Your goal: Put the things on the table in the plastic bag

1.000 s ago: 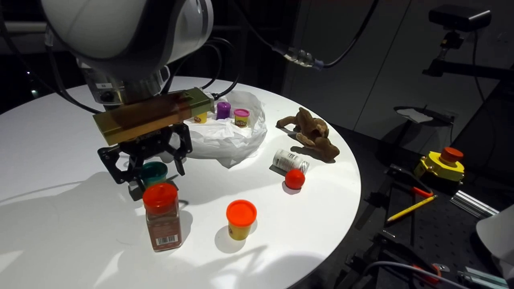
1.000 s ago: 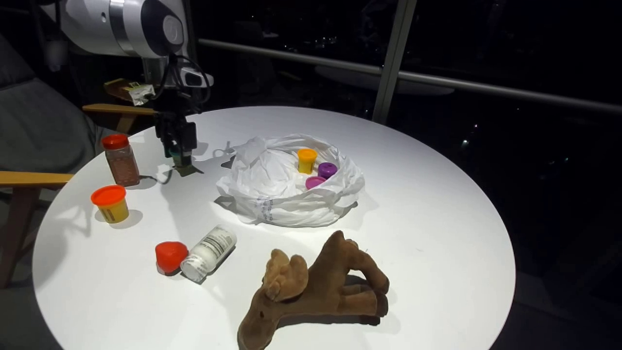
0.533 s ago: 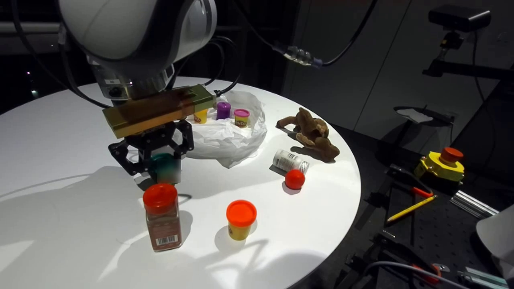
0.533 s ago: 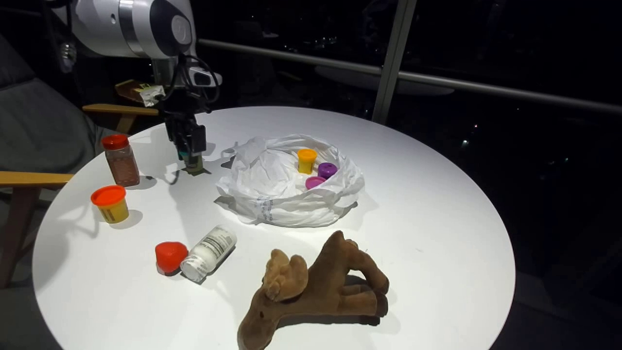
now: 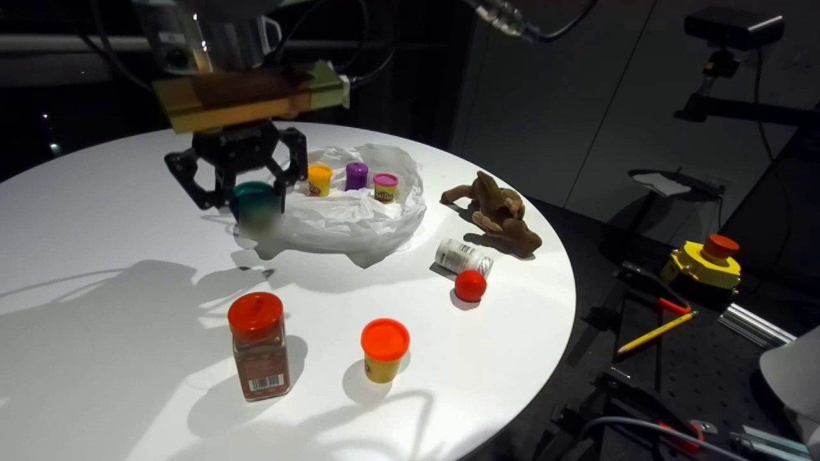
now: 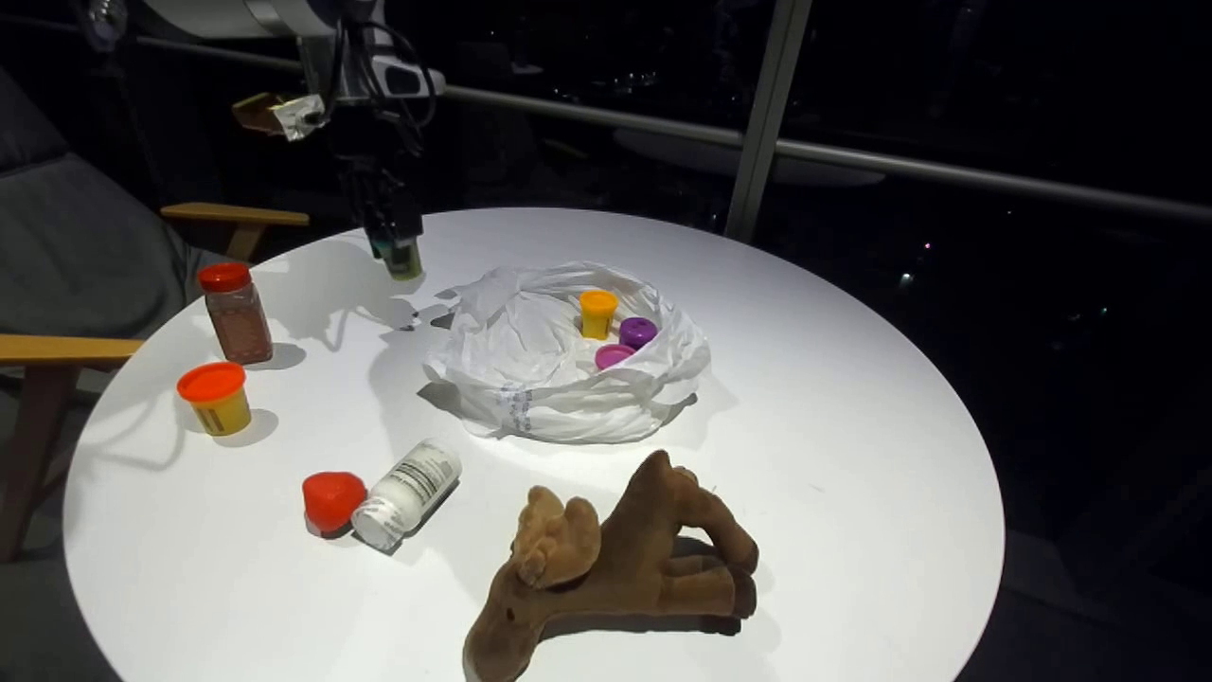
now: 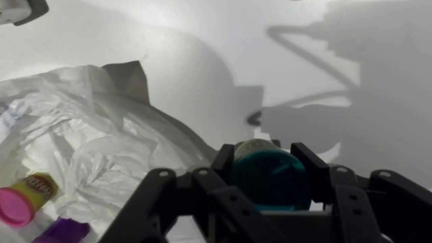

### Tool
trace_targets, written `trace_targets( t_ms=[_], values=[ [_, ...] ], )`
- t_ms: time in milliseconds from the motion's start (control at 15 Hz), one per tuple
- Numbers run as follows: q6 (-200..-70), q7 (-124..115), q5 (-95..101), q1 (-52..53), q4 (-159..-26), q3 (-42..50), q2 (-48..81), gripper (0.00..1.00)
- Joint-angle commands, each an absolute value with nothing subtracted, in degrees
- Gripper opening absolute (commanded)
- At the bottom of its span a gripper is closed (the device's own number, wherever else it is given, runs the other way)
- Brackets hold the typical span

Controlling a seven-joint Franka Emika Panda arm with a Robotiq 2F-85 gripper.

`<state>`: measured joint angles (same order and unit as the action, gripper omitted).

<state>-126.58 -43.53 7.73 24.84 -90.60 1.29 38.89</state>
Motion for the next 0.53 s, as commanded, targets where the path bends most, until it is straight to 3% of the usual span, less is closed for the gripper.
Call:
trace_targets(
  t_ms=[0, 467],
  values=[
    [-129.4, -47.2, 8.4, 22.1, -98.9, 3.1, 29.8, 0.24],
    [-133.4, -48.6, 3.4, 13.3, -97.7, 4.0, 35.4, 0.24]
  ],
)
